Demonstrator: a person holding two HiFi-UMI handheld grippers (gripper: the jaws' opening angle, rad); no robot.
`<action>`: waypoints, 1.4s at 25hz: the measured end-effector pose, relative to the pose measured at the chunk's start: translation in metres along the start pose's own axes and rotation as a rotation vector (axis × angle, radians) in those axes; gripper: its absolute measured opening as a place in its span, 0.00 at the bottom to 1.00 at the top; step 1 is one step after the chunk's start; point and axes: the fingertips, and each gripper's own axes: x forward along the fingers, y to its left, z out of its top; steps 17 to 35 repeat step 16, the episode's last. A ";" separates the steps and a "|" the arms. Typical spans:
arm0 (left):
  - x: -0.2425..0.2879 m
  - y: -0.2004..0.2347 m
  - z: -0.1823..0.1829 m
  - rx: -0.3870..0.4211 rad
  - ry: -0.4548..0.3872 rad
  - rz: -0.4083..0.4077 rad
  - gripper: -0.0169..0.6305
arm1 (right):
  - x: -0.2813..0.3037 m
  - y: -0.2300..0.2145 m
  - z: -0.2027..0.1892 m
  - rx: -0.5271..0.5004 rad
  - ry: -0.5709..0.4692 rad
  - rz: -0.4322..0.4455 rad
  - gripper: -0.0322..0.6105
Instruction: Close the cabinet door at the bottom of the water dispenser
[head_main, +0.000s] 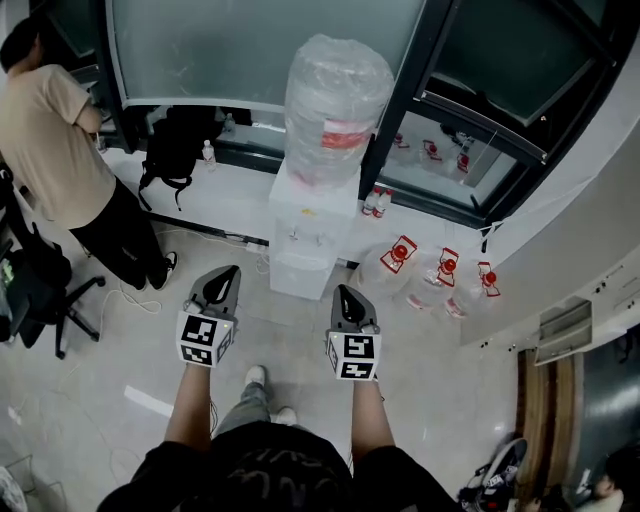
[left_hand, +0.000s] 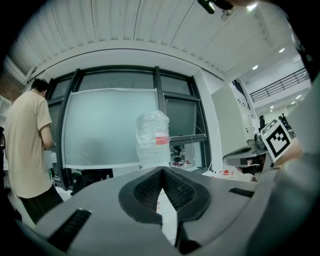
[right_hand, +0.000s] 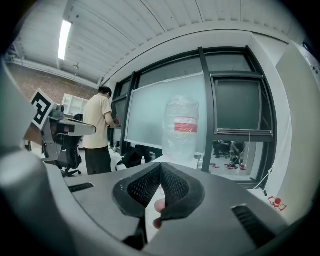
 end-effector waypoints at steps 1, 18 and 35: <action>-0.001 0.000 0.003 -0.003 -0.003 0.001 0.05 | -0.001 0.000 0.003 0.000 -0.004 -0.001 0.07; 0.002 -0.011 0.027 -0.008 -0.050 -0.007 0.05 | -0.014 -0.011 0.017 -0.002 -0.043 -0.038 0.07; 0.002 -0.011 0.027 -0.008 -0.050 -0.007 0.05 | -0.014 -0.011 0.017 -0.002 -0.043 -0.038 0.07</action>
